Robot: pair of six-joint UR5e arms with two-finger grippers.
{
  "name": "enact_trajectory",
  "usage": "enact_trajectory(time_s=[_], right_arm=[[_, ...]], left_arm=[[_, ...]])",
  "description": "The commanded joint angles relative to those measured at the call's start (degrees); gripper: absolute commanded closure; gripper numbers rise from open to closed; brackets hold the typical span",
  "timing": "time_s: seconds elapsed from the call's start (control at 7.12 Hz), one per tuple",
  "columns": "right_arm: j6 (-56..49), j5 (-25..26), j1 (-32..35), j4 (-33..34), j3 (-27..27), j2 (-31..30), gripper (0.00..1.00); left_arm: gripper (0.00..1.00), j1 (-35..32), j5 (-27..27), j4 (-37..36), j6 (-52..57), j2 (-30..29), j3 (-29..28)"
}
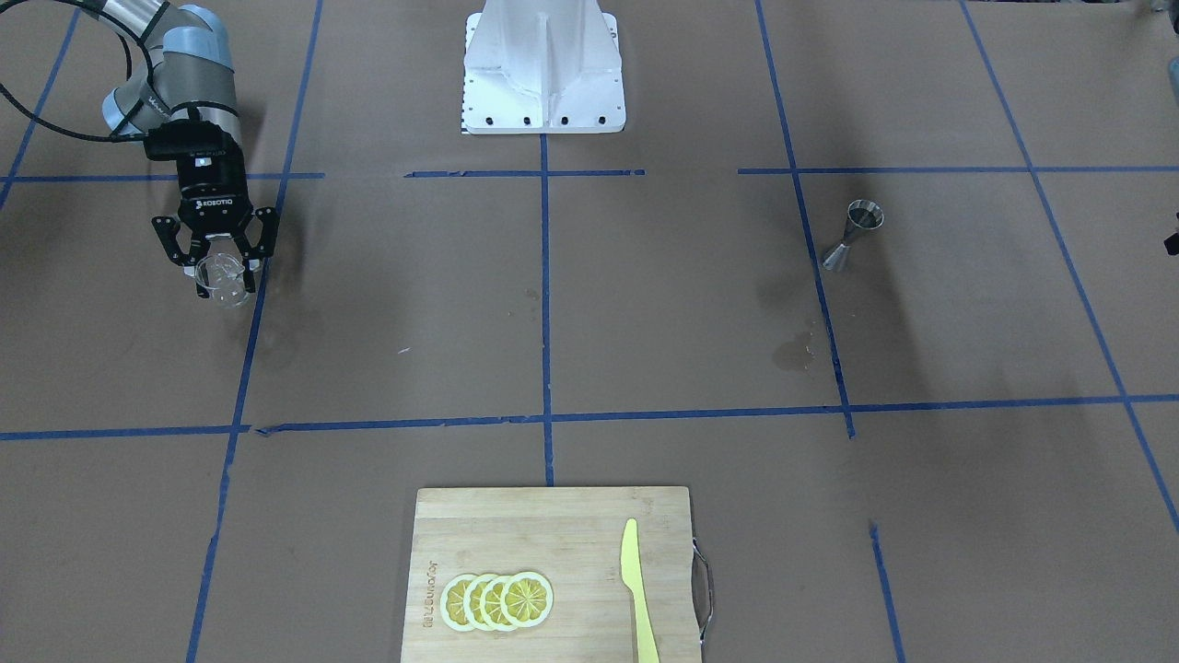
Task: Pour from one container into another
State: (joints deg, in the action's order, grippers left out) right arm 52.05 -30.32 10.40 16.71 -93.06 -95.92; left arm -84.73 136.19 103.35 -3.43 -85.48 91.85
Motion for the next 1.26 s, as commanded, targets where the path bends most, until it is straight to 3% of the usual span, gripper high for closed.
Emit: enact_trajectory(time_s=[0.0, 1.12], right_arm=[[8.7, -1.5, 0.0, 6.6, 0.3, 0.0, 1.00], [16.1, -4.9, -0.9, 7.0, 1.3, -1.5, 1.00]], left_arm=[[0.00, 0.0, 0.0, 0.0, 0.0, 0.0, 0.0], [0.00, 0.0, 0.0, 0.0, 0.0, 0.0, -0.1]])
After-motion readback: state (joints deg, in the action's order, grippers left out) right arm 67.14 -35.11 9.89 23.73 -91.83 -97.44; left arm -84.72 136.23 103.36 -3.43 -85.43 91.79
